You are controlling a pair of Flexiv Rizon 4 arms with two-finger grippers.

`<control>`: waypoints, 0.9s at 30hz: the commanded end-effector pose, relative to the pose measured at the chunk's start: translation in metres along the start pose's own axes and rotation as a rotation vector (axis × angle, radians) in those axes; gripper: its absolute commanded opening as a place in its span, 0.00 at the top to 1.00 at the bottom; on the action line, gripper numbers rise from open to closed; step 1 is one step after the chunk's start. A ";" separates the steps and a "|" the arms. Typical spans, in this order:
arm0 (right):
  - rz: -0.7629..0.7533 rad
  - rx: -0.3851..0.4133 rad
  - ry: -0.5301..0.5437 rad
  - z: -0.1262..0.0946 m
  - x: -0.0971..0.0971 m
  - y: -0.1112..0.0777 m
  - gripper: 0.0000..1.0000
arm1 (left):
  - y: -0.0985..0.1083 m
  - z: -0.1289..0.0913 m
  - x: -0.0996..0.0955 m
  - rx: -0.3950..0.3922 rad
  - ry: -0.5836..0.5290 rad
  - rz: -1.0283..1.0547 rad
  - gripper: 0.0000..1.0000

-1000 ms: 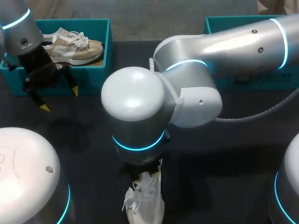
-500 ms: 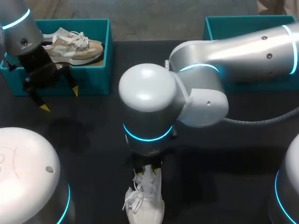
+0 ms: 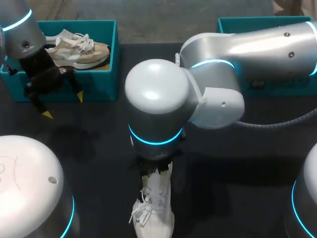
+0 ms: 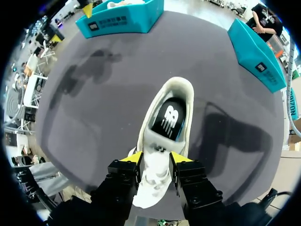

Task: Take the shoe out of the shoebox, open the shoe tongue, remove and reinsert the insole, then place the shoe into the shoebox

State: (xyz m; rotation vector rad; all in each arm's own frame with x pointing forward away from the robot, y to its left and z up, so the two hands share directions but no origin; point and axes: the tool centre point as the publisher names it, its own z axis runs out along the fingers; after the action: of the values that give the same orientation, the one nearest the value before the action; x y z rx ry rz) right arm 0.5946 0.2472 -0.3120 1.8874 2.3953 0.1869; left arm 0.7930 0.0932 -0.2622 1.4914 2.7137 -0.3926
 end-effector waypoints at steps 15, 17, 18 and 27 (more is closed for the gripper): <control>0.082 0.023 0.110 -0.022 -0.002 0.004 0.52 | 0.000 0.000 0.000 -0.002 0.002 0.000 0.00; -0.030 0.031 0.112 -0.030 -0.004 0.007 0.21 | 0.000 0.000 0.000 -0.002 0.002 0.000 0.00; -0.097 0.050 0.111 -0.032 -0.004 0.010 0.12 | 0.000 0.000 0.000 -0.002 0.002 0.000 0.00; -0.553 0.106 0.147 -0.046 -0.010 0.025 0.00 | 0.000 0.000 0.000 -0.002 0.002 0.000 0.00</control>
State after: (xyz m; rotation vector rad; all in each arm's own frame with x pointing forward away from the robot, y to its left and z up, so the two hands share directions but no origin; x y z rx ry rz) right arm 0.6061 0.2464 -0.2649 1.7278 2.6184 0.2255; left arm 0.7930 0.0932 -0.2622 1.4915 2.7138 -0.3926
